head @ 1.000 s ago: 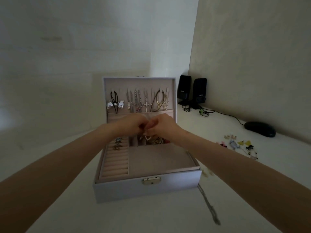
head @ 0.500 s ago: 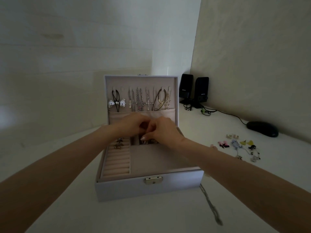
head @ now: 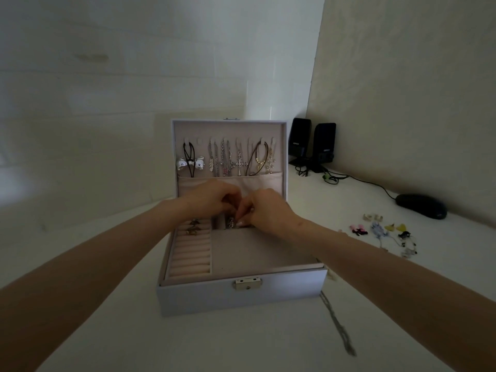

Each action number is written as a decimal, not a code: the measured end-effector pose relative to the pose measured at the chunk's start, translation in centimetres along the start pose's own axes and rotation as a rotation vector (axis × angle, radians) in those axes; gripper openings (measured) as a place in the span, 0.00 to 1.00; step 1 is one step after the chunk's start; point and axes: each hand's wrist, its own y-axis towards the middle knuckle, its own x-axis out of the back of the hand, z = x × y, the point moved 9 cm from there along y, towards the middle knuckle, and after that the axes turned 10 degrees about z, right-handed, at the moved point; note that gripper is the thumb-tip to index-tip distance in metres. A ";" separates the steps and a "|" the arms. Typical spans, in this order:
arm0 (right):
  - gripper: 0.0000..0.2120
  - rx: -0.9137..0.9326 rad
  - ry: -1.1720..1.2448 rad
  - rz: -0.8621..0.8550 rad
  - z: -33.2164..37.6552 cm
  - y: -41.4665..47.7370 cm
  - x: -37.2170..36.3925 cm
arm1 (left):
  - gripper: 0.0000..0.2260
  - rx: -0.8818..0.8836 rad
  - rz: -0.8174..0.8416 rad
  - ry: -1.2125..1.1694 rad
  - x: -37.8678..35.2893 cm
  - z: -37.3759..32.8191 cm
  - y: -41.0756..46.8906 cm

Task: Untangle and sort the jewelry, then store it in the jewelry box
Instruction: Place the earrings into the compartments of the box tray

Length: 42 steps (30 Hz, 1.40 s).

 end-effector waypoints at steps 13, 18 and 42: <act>0.08 0.049 0.014 -0.162 -0.1 -1.1 1.9 | 0.06 -0.034 -0.156 0.064 1.9 -2.2 -0.1; 0.09 -0.007 -0.002 -0.249 -3.8 -2.7 4.7 | 0.06 -0.105 -0.268 0.052 2.5 -6.5 1.3; 0.10 -0.493 -0.082 -0.221 -29.9 -13.1 12.9 | 0.13 -0.017 0.303 0.082 -11.6 -16.5 18.8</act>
